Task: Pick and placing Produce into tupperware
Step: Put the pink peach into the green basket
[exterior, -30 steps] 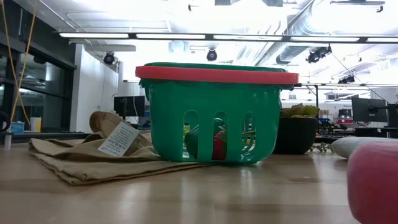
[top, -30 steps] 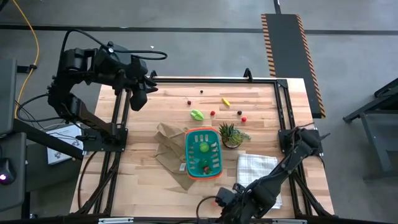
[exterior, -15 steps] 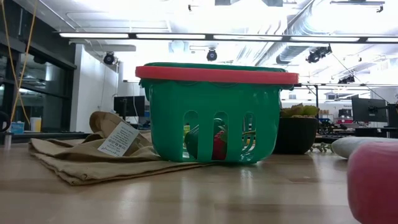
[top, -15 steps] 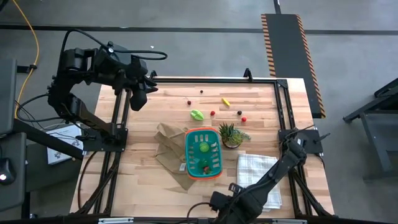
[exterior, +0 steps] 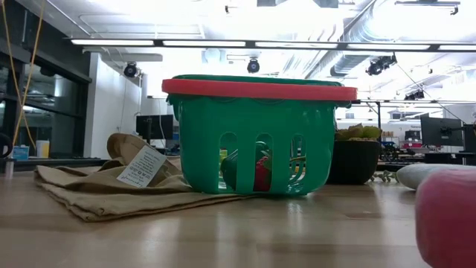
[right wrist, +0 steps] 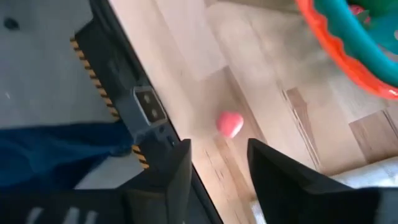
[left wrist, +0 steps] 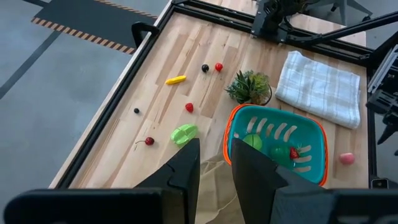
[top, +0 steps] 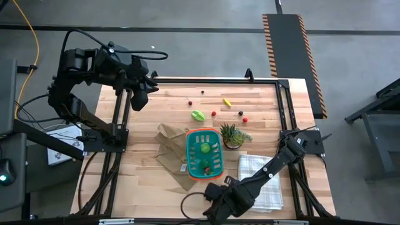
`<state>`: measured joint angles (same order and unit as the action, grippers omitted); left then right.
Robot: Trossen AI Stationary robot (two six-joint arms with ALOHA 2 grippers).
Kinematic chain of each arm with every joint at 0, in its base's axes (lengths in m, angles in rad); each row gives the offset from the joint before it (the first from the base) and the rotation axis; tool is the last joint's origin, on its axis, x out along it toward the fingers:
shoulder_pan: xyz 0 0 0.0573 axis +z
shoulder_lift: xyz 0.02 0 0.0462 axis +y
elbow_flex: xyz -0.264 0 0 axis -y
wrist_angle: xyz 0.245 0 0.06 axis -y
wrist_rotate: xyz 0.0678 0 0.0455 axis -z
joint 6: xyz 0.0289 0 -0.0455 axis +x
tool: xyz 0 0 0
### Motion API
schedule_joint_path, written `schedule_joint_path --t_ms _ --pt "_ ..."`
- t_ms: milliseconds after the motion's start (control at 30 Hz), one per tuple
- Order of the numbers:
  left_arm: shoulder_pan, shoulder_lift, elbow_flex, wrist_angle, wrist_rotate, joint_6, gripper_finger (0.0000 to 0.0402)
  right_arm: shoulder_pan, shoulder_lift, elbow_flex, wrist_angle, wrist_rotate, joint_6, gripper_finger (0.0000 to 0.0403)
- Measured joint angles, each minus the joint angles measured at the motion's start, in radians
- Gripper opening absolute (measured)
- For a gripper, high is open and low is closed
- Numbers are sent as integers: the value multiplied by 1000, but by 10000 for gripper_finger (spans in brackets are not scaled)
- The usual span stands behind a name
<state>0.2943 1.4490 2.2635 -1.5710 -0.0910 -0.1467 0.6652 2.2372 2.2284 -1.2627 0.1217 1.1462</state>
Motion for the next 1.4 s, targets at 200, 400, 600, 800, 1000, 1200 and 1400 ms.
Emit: schedule_joint_path --t_ms 200,400,600,800,1000,1200,1400 --pt "0 0 0 0 0 -16 81 -24 3 -1 3 -4 92 167" --pt "0 0 0 0 0 -16 81 -10 20 -1 15 45 165 167" --pt "0 3 0 0 0 -18 81 81 52 -1 39 269 234 167" --pt "0 2 0 0 0 -18 81 220 83 -1 67 488 408 167" --pt "0 2 0 0 -5 -19 81 353 129 -1 66 729 611 167" --pt "0 2 0 0 -7 -42 81 379 195 -1 107 785 612 167" --pt "0 2 0 0 -7 -45 81 378 258 -1 144 858 669 167"
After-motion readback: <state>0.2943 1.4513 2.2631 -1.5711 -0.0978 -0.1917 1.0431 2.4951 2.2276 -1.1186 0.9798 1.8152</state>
